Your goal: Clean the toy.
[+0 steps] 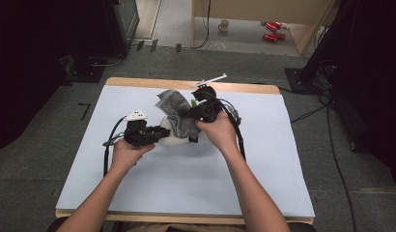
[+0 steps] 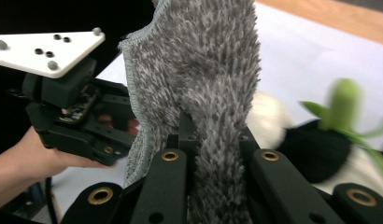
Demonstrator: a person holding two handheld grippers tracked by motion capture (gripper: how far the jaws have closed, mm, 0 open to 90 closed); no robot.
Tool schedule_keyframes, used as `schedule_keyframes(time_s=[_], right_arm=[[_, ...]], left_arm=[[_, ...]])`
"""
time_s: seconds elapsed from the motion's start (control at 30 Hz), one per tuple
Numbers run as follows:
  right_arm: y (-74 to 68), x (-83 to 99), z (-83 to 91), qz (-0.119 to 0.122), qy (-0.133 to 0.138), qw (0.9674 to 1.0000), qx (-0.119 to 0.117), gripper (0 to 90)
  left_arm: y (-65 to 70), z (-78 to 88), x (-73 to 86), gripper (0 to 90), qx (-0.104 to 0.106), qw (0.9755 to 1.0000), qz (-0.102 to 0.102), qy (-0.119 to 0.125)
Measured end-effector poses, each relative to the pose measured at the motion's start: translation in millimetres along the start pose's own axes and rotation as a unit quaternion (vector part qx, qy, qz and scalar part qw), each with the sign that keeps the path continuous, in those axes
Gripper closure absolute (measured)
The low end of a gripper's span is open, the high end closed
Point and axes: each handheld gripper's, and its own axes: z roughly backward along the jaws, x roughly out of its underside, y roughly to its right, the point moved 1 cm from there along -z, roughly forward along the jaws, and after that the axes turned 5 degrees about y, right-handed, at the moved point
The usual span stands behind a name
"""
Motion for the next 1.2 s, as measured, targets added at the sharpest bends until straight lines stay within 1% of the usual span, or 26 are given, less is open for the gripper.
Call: schedule_keyframes(time_s=[0.07,0.13,0.2,0.23,0.33,0.4,0.53,0.57,0.63,0.73,0.8,0.87,1.03,1.2], right_arm=[[-3.7,0.3,-8.3,0.002,-0.005,1.0,-0.007,81.1],[-5.5,2.1,-18.2,0.005,-0.014,0.9999,-0.007,81.1],[-3.6,6.3,-27.9,0.0,-0.029,0.9996,-0.003,81.0],[-0.4,9.8,-32.7,-0.002,-0.034,0.9994,0.0,80.9],[7.5,15.6,-35.0,-0.011,-0.031,0.9995,0.001,80.7],[12.4,17.3,-32.4,-0.013,-0.03,0.9995,0.005,80.3],[17.7,18.7,-25.6,-0.005,-0.036,0.999,0.027,80.2],[20.4,19.6,-23.3,-0.001,-0.038,0.9985,0.04,80.2],[26.2,22.1,-18.9,0.0,-0.043,0.9974,0.059,80.2],[35.2,25.8,-12.2,-0.016,-0.04,0.9976,0.055,80.0],[38.5,27.3,-7.8,-0.021,-0.037,0.9977,0.052,79.9],[40.2,28.0,-3.5,-0.021,-0.035,0.9977,0.055,80.0],[47.6,29.2,9.8,-0.019,-0.033,0.9968,0.07,80.0],[59.1,31.7,26.0,-0.023,-0.026,0.9959,0.083,80.4]], left_arm=[[0.0,0.2,-0.1,65.1,0.0,1.0,-0.002,0.0],[0.1,0.5,0.0,64.9,0.0,1.0,-0.002,-0.001],[0.0,0.4,0.1,64.8,-0.002,1.0,-0.004,-0.003],[0.0,0.0,0.5,64.7,-0.005,1.0,-0.005,-0.005],[-0.8,-0.1,1.0,64.4,-0.004,0.9999,-0.008,-0.008],[-0.2,-0.6,0.9,64.3,-0.005,0.9999,-0.01,-0.008],[-2.3,-0.4,1.4,64.2,-0.005,1.0,-0.002,-0.008],[-3.0,-0.3,1.5,64.2,-0.004,1.0,0.0,-0.008],[-3.8,-0.2,1.8,64.1,-0.002,1.0,0.003,-0.007],[-3.5,-0.8,1.9,64.0,0.002,1.0,0.002,-0.005],[-4.7,-0.8,2.3,63.7,0.005,1.0,0.004,-0.005],[-5.8,-0.7,2.8,63.6,0.007,0.9999,0.007,-0.003],[-6.9,-0.6,3.1,63.6,0.007,0.9999,0.008,-0.003],[-7.3,-1.0,3.1,63.5,0.009,0.9999,0.007,0.0]])
